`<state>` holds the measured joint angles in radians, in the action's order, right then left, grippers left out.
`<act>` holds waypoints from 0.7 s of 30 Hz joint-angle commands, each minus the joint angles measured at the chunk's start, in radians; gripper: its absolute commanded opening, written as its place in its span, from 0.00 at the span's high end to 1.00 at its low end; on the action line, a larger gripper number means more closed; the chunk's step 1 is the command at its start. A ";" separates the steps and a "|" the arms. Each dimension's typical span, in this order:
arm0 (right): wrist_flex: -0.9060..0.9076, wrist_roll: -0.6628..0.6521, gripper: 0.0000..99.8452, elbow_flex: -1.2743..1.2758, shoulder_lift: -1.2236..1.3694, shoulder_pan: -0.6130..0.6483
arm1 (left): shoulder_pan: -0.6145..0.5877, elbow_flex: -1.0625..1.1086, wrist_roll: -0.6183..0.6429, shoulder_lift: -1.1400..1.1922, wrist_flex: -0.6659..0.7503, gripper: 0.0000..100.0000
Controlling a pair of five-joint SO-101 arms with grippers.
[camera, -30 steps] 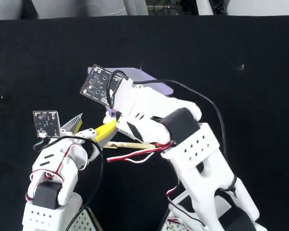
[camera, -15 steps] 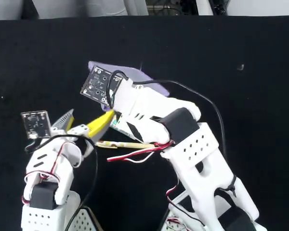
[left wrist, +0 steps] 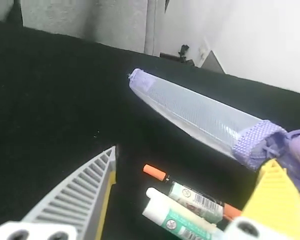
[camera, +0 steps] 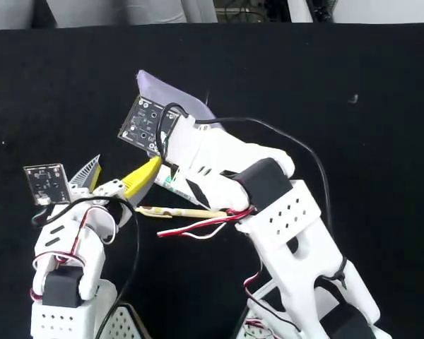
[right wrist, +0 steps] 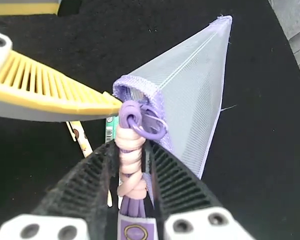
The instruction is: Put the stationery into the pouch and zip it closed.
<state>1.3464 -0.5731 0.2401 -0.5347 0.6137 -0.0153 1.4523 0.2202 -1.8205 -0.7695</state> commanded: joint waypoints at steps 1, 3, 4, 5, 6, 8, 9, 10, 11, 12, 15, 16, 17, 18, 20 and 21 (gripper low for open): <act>-0.014 -0.003 0.99 -0.004 -0.039 -0.020 | -0.010 -0.065 -0.072 -0.005 0.025 0.57; -0.014 -0.003 0.99 -0.004 -0.039 -0.021 | -0.010 -0.067 -0.074 -0.005 0.025 0.57; -0.014 -0.003 0.99 -0.004 -0.039 -0.021 | -0.010 -0.071 -0.075 -0.005 0.025 0.57; -0.014 -0.003 0.99 -0.004 -0.039 -0.021 | -0.010 -0.071 -0.080 -0.005 0.025 0.57; -0.014 -0.003 0.99 -0.004 -0.039 -0.021 | -0.010 -0.077 -0.081 -0.005 0.025 0.57; -0.014 -0.003 0.99 -0.004 -0.039 -0.021 | -0.010 -0.085 -0.084 -0.005 0.025 0.57; -0.014 -0.003 0.99 -0.004 -0.039 -0.021 | -0.010 -0.087 -0.089 -0.005 0.025 0.57; -0.014 -0.003 0.99 -0.004 -0.039 -0.021 | -0.010 -0.087 -0.098 -0.005 0.025 0.57; -0.014 -0.003 0.99 -0.004 -0.039 -0.021 | -0.010 -0.087 -0.110 -0.005 0.025 0.57; -0.014 -0.003 0.99 -0.004 -0.039 -0.021 | -0.010 -0.087 -0.124 -0.005 0.023 0.57; -0.014 -0.003 0.99 -0.002 -0.039 -0.021 | -0.010 -0.131 -0.161 -0.005 -0.048 0.57; -0.014 -0.003 0.99 -0.002 -0.039 -0.021 | -0.010 -0.159 -0.169 -0.005 -0.087 0.57; -0.014 -0.003 0.99 -0.002 -0.039 -0.021 | -0.008 -0.186 -0.169 -0.005 -0.121 0.57; -0.014 -0.003 0.99 -0.002 -0.039 -0.021 | 0.001 -0.208 -0.170 -0.005 -0.146 0.57; -0.014 -0.003 0.99 -0.002 -0.039 -0.021 | 0.031 -0.223 -0.170 -0.005 -0.170 0.57; -0.014 -0.003 0.99 -0.002 -0.039 -0.021 | 0.044 -0.219 -0.172 -0.003 -0.173 0.57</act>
<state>1.3464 -0.5746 0.2417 -0.5347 0.6137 -0.0138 1.3126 0.0637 -1.8282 -0.9060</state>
